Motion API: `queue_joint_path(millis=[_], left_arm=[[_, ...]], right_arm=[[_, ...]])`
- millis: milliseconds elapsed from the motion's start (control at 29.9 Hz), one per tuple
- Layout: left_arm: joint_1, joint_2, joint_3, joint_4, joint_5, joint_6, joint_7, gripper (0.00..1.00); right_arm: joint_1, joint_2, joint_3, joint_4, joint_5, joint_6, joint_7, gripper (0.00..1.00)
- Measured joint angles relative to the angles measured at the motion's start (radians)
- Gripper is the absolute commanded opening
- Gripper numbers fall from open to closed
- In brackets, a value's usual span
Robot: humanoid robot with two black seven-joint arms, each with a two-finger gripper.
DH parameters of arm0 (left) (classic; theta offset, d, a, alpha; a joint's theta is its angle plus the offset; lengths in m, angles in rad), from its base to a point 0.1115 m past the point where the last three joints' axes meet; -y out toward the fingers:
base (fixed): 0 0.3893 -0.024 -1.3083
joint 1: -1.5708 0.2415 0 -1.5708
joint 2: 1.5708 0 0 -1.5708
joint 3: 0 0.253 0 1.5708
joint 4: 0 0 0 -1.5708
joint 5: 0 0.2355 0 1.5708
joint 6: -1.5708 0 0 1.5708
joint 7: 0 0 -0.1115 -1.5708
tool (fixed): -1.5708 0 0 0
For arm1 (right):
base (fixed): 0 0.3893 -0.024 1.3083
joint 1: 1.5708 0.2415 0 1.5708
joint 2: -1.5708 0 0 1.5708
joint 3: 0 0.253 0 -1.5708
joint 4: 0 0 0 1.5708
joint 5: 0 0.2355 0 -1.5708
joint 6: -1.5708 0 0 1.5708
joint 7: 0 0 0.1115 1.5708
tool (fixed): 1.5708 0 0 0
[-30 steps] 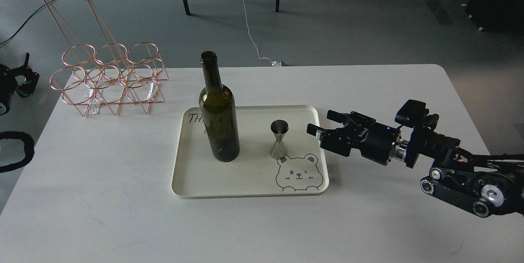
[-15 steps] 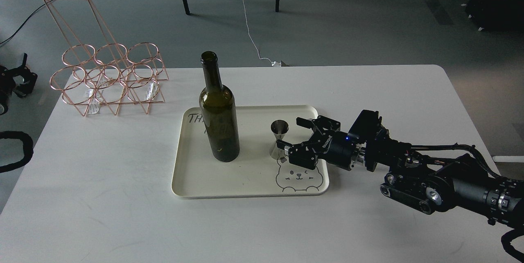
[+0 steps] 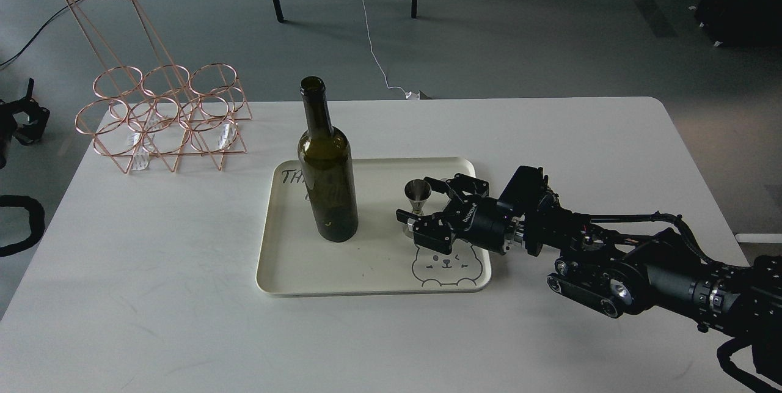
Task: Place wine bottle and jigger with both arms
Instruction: 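Close the right gripper around the metal jigger and lift it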
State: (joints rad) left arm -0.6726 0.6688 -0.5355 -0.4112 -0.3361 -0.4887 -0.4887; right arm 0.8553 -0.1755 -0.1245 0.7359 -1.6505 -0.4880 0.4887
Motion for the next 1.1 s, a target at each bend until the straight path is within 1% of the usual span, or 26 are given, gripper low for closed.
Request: queue_joint_path(millis=[167, 267, 367, 468, 534, 568, 635, 701, 868, 1002, 1102], left_arm=[[-0.001, 0.002, 0.0, 0.0, 0.0, 0.0, 0.0, 0.99], [-0.001, 0.003, 0.0, 0.0, 0.0, 0.0, 0.0, 0.99], [-0.003, 0.009, 0.0, 0.003, 0.0, 0.0, 0.0, 0.99], [-0.01, 0.012, 0.0, 0.018, 0.0, 0.0, 0.0, 0.99], [-0.013, 0.014, 0.0, 0.025, 0.0, 0.0, 0.0, 0.99], [-0.014, 0.016, -0.001, 0.027, 0.0, 0.0, 0.0, 0.99], [-0.014, 0.019, -0.001, 0.029, 0.001, 0.0, 0.0, 0.99], [-0.014, 0.02, -0.001, 0.029, 0.001, 0.0, 0.0, 0.99], [-0.014, 0.023, 0.0, 0.032, 0.002, 0.0, 0.0, 0.99], [-0.014, 0.027, 0.0, 0.033, 0.002, 0.0, 0.0, 0.99], [-0.014, 0.028, -0.001, 0.033, 0.002, 0.0, 0.0, 0.99]], right_arm=[[0.002, 0.025, -0.011, -0.018, 0.0, 0.0, 0.0, 0.66], [0.003, 0.051, -0.013, -0.053, 0.0, 0.0, 0.0, 0.6], [0.005, 0.066, -0.014, -0.067, 0.0, 0.0, 0.0, 0.57], [0.005, 0.071, -0.014, -0.07, 0.0, 0.0, 0.0, 0.48], [0.006, 0.072, -0.014, -0.07, 0.0, 0.0, 0.0, 0.37], [0.008, 0.072, -0.014, -0.07, 0.0, 0.0, 0.0, 0.34], [0.01, 0.073, -0.014, -0.068, 0.0, 0.0, 0.0, 0.33], [0.014, 0.075, -0.015, -0.066, 0.0, 0.0, 0.0, 0.29], [0.023, 0.072, -0.045, -0.067, 0.0, -0.001, 0.0, 0.11], [0.02, 0.068, -0.054, -0.068, 0.0, -0.001, 0.0, 0.05], [0.015, 0.067, -0.055, -0.067, 0.001, -0.001, 0.0, 0.05]])
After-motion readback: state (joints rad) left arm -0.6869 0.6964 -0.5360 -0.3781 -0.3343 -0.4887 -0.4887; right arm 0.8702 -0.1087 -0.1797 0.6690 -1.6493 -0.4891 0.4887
